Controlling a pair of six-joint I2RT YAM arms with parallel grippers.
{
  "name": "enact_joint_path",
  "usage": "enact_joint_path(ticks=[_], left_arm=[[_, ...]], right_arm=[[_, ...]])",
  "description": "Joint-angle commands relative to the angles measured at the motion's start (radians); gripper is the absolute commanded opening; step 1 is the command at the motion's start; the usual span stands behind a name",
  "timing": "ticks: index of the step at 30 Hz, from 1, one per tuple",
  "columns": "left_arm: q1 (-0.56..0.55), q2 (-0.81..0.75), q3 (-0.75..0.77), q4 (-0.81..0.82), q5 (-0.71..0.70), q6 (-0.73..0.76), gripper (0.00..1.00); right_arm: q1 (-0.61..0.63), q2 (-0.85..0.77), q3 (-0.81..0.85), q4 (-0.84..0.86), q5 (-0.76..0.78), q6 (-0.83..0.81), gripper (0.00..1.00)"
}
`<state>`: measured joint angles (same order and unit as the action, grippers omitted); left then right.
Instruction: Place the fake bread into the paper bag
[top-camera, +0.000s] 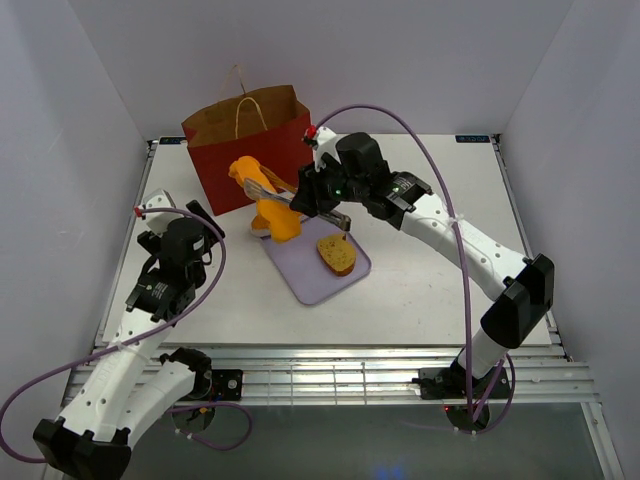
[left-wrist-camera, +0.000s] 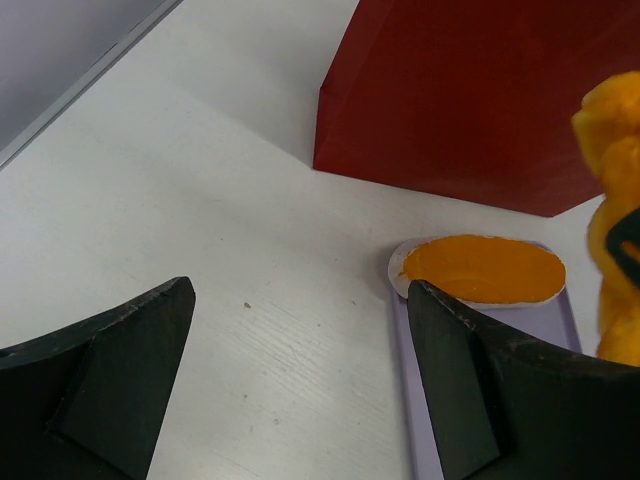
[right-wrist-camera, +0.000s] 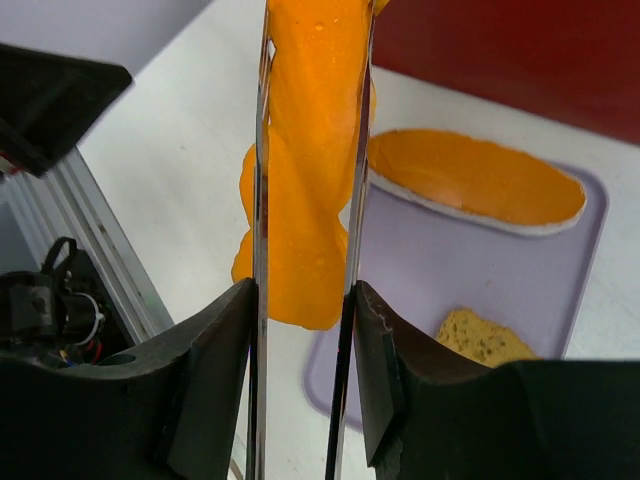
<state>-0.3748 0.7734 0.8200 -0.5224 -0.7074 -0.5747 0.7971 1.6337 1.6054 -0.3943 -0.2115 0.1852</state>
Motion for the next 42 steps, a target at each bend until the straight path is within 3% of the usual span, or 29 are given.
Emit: enact_joint_path(ticks=[1,17,28,42], left_arm=[[0.007,0.009,0.004,0.015,-0.015,0.010,0.98],[0.007,0.070,0.005,0.012,-0.006,0.003,0.98],[0.007,0.107,0.007,0.015,0.023,0.001,0.98],[0.007,0.102,0.007,0.018,0.023,0.007,0.98]], right_arm=[[-0.001,-0.018,0.120,0.057,-0.017,0.016,0.47],[-0.068,0.238,0.559,0.179,0.061,0.140,0.47],[-0.170,0.301,0.564,0.362,0.103,0.220,0.48],[-0.225,0.354,0.547,0.595,0.104,0.151,0.51]])
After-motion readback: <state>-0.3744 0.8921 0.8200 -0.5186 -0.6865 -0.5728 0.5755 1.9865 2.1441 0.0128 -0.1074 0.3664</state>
